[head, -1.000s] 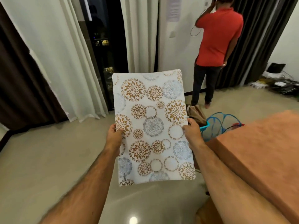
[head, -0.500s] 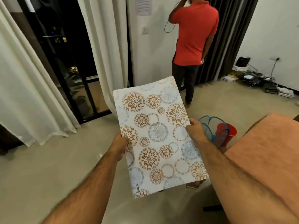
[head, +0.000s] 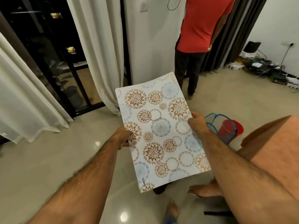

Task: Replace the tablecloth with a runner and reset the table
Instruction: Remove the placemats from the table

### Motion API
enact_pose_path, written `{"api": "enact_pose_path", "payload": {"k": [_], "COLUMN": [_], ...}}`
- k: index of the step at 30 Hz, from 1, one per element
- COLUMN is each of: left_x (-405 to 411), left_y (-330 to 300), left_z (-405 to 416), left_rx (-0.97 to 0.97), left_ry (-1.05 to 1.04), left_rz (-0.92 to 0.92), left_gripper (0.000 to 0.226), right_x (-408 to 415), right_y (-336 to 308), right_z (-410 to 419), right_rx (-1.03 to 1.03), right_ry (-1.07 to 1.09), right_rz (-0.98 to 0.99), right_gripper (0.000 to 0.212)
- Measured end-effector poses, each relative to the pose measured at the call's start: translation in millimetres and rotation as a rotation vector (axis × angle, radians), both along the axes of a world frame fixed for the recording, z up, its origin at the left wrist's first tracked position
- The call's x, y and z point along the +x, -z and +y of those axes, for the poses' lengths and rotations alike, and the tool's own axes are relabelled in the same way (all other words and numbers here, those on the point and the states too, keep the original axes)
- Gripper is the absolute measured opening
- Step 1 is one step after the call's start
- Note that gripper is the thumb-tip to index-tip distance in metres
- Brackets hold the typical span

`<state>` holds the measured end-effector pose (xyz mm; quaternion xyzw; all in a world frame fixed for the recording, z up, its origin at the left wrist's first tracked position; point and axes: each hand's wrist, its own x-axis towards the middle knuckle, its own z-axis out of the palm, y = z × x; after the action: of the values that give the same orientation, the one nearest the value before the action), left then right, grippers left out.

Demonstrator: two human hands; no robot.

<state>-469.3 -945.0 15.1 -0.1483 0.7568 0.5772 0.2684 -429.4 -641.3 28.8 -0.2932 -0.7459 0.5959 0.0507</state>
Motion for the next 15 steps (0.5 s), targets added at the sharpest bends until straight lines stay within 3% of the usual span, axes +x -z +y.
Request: {"api": "enact_pose_path", "payload": {"k": [11, 15], "left_x": [-31, -45], "left_y": [89, 117], "left_z": [63, 78], "left_rx": [-0.042, -0.051], "left_ry": [-0.233, -0.272], "left_rz": [-0.102, -0.129], "left_gripper": [0.019, 0.018], "right_x": [-75, -100], "right_y": [75, 98], "right_z": [61, 71], "right_rx": [0.153, 0.188], "right_ry": [-0.2, -0.244], "right_rz": [-0.219, -0.276], "right_gripper": [0.039, 0.029]}}
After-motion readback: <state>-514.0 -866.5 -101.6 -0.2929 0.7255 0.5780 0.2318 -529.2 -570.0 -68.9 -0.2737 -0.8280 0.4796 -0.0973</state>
